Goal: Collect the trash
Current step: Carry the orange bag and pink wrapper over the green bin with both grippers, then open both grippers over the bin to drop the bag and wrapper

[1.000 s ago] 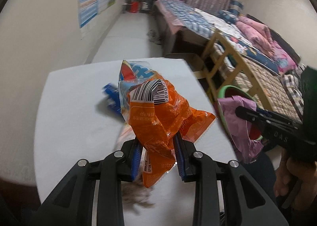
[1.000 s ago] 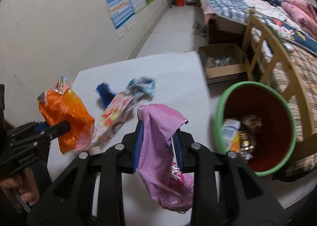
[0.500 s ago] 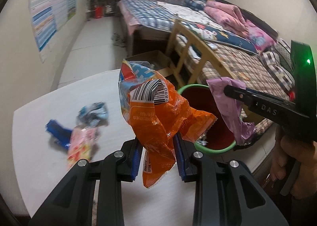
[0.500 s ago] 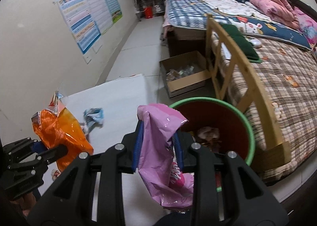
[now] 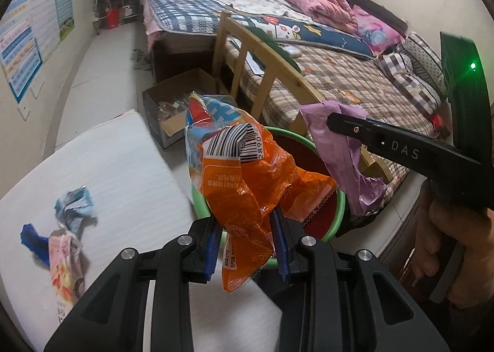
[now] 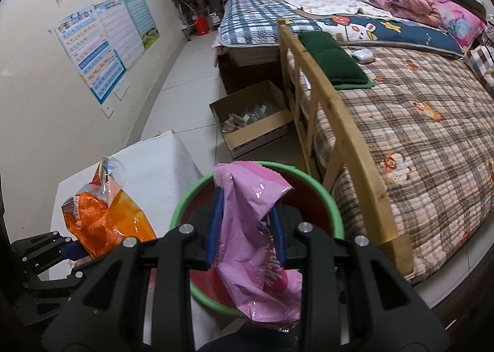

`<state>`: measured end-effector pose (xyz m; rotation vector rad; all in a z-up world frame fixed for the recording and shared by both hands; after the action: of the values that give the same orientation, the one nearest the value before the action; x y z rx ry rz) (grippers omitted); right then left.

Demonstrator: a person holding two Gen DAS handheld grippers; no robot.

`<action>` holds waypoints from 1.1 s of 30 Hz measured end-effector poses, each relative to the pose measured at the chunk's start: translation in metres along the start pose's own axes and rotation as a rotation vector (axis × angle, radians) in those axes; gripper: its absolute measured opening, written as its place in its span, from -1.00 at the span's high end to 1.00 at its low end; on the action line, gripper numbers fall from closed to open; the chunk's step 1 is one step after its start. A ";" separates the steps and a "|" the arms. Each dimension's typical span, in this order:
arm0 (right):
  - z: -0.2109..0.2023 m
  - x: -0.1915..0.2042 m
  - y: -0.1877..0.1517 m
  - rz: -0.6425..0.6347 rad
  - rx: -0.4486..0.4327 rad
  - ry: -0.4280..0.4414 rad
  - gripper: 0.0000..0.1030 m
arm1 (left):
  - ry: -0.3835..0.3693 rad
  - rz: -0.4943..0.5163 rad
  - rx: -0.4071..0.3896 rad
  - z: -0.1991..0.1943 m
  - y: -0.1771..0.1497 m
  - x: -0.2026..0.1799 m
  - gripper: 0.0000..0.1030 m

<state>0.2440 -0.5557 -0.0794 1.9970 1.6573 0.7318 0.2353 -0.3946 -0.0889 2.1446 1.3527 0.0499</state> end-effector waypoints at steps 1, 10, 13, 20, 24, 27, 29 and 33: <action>0.001 -0.002 0.000 0.003 0.002 -0.001 0.45 | 0.003 0.004 0.007 0.005 0.001 -0.002 0.47; 0.020 -0.018 -0.008 0.029 0.026 0.006 0.45 | -0.005 0.038 0.074 0.039 0.004 -0.011 0.46; 0.023 -0.019 -0.009 0.031 0.032 0.010 0.45 | -0.009 0.036 0.094 0.048 0.004 -0.012 0.45; 0.031 -0.023 -0.002 0.043 0.029 0.018 0.45 | -0.034 0.023 0.124 0.063 0.003 -0.014 0.45; 0.035 -0.021 0.001 0.041 0.030 0.023 0.44 | -0.048 0.019 0.133 0.068 0.007 -0.016 0.35; 0.039 -0.021 0.000 0.040 0.040 0.027 0.12 | -0.060 0.016 0.140 0.071 0.008 -0.017 -0.11; 0.039 -0.024 0.000 0.039 0.034 -0.001 -0.35 | -0.062 0.018 0.140 0.072 0.006 -0.017 -0.41; 0.036 -0.028 -0.002 0.046 0.026 -0.015 -0.71 | -0.030 0.022 0.130 0.070 -0.001 -0.006 -0.68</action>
<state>0.2615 -0.5825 -0.1116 2.0596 1.6253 0.7136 0.2550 -0.4319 -0.1453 2.2587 1.3484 -0.0630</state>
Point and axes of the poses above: each gripper's, at about its wrist camera, not at the fingertips, and z roughly the way its jaws point, x to its left, y to its top, the point moved 10 cm from there along z, roughly the way its jaws point, and after that the axes turned 9 degrees about -z, right-handed, at the moved point
